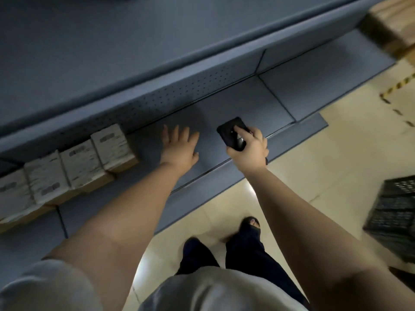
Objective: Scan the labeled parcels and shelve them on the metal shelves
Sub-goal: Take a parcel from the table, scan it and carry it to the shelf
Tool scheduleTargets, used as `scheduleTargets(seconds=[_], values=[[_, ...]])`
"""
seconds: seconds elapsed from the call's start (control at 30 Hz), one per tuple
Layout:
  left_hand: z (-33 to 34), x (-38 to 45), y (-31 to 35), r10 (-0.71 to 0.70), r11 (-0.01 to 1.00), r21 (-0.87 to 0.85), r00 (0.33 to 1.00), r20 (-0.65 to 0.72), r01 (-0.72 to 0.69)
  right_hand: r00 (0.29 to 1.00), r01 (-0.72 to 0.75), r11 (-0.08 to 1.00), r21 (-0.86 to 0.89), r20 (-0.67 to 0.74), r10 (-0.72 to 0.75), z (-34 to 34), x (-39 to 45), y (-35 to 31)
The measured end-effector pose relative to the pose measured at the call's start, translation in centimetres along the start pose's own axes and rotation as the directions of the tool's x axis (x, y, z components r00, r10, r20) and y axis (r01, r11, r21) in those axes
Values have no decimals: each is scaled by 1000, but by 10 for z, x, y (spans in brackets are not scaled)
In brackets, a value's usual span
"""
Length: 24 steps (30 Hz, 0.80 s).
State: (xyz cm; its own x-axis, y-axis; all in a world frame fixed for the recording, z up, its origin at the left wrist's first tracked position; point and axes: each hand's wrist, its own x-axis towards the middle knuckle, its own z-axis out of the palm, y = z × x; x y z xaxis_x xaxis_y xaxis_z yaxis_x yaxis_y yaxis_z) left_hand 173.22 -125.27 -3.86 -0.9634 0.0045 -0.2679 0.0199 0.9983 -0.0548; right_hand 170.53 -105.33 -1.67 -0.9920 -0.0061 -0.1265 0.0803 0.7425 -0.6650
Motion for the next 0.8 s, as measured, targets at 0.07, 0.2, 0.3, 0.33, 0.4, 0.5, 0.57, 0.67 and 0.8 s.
scheduleTargets(seconds=[0.07,0.2,0.3,0.33,0.4,0.5,0.57,0.67,0.8], values=[[-29,31,43,86,996,22,996,-18,-86,997,-36,999,28,-62,37,-42,16,25],[-84,88,145,236,971,72,967,-99,-229,974,-80,995,53,-207,90,-134,43,88],[-122,131,240,313,948,112,932,-181,-297,930,-124,990,68,-340,140,-213,63,146],[-134,144,274,325,945,115,922,-210,-307,916,-144,987,75,-366,162,-240,70,165],[-160,169,343,328,945,81,907,-263,-318,889,-180,981,75,-414,195,-295,83,205],[-193,198,441,341,935,14,892,-297,-353,845,-224,973,60,-486,224,-374,102,260],[-213,213,505,352,928,-10,882,-312,-374,815,-241,969,54,-531,232,-422,116,295],[-238,229,593,381,905,-62,865,-326,-422,768,-276,959,68,-584,263,-483,137,338],[-256,272,673,476,872,31,831,-288,-489,711,-305,946,107,-636,301,-540,164,387]])
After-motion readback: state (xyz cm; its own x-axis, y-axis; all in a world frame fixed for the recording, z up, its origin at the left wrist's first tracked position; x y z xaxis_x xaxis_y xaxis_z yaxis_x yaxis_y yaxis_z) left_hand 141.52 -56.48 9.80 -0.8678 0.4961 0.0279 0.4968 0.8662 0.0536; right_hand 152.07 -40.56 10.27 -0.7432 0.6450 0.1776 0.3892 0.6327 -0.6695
